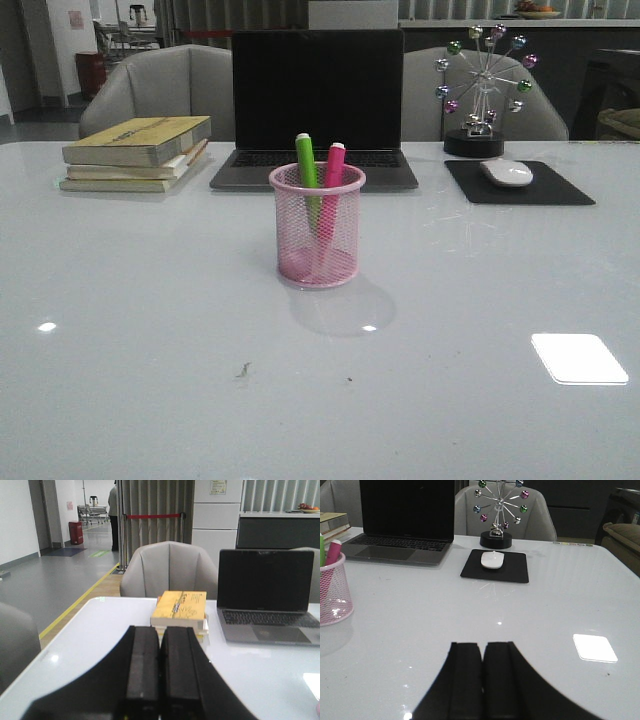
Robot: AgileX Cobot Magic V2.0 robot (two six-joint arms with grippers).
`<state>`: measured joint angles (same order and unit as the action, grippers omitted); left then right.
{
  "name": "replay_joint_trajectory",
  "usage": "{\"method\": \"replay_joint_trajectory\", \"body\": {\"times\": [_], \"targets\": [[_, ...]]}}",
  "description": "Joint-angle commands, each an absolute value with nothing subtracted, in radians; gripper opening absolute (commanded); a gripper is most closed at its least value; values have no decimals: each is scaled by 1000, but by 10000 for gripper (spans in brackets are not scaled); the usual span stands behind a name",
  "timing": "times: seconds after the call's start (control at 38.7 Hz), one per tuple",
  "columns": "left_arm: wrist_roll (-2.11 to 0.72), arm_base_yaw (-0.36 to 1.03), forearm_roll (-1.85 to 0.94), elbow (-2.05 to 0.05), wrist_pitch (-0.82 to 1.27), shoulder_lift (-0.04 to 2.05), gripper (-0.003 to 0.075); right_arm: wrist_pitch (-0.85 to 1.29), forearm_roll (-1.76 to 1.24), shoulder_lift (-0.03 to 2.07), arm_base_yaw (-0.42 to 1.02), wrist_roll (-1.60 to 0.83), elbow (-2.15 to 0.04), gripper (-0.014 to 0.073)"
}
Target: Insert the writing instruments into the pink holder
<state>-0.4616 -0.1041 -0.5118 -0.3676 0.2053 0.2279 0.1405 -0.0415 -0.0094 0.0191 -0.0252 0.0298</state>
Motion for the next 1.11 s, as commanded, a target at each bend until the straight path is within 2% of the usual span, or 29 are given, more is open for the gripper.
{"method": "replay_joint_trajectory", "body": {"times": [0.0,0.23,0.67,1.09], "targets": [[-459,-106,-537,-319,139,175,92,61,-31,-14,15,-25,31,23],[-459,-106,-618,-187,134,83,92,61,-31,-14,15,-25,31,23],[-459,-36,-617,-124,109,50,92,61,-31,-14,15,-25,31,23],[-459,-36,-573,-31,37,-29,92,61,-31,-14,15,-25,31,23]]}}
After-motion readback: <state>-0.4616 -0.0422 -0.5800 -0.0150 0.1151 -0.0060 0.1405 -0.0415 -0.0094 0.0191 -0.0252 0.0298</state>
